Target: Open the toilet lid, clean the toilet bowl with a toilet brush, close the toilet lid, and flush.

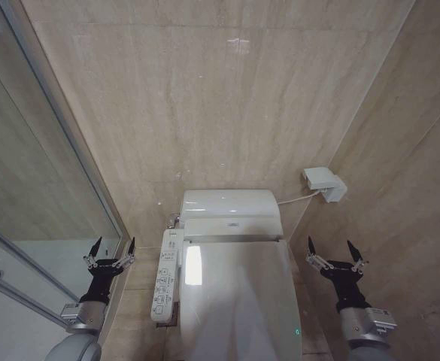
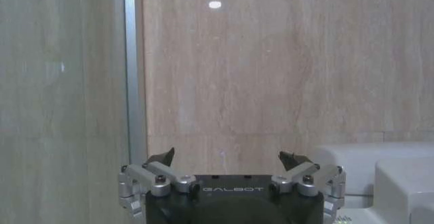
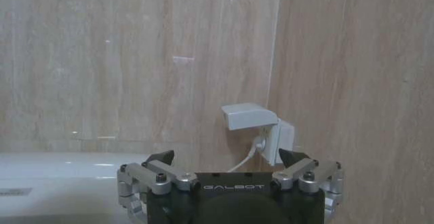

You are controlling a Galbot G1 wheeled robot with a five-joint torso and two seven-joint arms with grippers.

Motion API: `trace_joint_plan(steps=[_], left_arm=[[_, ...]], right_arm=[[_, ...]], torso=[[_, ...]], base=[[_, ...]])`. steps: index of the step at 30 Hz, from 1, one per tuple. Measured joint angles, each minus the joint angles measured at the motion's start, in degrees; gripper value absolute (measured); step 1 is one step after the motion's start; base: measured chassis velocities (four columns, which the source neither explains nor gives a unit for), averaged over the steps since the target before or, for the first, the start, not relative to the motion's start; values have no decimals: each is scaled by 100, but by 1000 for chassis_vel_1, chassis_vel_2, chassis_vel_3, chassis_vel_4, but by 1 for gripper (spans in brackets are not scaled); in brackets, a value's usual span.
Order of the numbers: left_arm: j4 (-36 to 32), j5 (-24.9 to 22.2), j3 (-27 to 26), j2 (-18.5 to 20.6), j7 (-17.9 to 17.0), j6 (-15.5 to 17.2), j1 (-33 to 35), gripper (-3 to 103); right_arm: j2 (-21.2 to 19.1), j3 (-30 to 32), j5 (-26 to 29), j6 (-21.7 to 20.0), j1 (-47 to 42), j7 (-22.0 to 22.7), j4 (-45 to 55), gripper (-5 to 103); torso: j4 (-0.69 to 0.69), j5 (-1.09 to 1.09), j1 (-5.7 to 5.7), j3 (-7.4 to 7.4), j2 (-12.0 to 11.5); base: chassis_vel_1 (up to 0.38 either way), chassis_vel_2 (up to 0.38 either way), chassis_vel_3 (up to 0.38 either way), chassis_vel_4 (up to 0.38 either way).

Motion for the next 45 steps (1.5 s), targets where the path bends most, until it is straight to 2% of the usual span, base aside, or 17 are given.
trace_joint_plan(steps=[45], left_arm=[[-6, -3, 0, -1, -4, 6, 1, 100]], right_arm=[[0, 0, 0, 0, 0, 0, 0, 100]], torso=[[0, 0, 0, 0, 0]], base=[[0, 0, 0, 0]])
